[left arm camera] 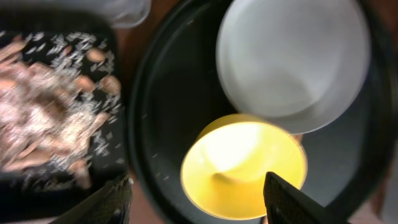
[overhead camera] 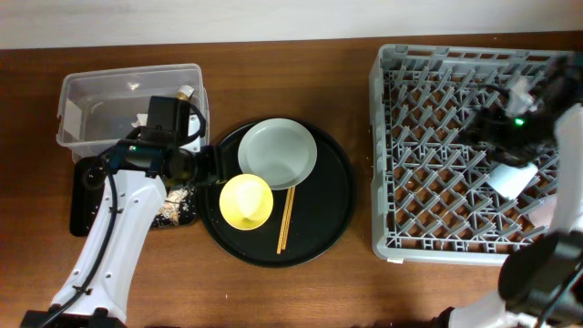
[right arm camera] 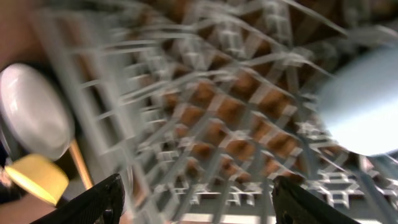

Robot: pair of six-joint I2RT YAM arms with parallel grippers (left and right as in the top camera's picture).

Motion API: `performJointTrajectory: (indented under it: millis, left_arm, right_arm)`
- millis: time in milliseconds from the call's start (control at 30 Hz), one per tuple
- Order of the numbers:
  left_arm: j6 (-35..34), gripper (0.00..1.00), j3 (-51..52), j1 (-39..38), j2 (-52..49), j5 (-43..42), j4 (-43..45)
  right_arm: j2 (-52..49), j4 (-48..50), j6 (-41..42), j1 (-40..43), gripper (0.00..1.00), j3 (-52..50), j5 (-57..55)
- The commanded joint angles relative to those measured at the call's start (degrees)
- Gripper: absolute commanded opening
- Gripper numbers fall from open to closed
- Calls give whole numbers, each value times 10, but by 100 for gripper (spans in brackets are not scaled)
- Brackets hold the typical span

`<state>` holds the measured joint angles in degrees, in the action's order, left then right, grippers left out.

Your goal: Sort waste into correct bins and load items into the dishwasher rack

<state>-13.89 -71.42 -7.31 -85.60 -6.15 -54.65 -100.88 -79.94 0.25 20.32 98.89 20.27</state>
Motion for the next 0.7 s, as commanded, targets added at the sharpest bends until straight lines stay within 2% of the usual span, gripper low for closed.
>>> performJointTrajectory:
  millis: [0,67,167,300,400,467,667]
  left_arm:
    - [-2,68,-2,4,10,60,-27]
    - [-23,72,-3,13,10,60,-37]
    - [-34,73,-3,46,10,60,-50]
    - [-34,73,-3,142,10,34,-74]
    - [-34,74,-3,164,10,34,-78]
    - [-34,81,-3,169,10,34,-80]
    - [-34,81,-3,169,10,34,-80]
  right_arm:
    - [42,2,-15,-112,77,12,20]
    - [37,9,-14,-209,78,8,18]
    - [27,35,42,-318,76,6,-34]
    - [-26,75,63,-464,75,6,-43]
    - [-66,88,80,-514,75,6,-44]
    - [-92,101,93,-544,75,5,-44]
    - [-164,149,156,-604,66,5,-102]
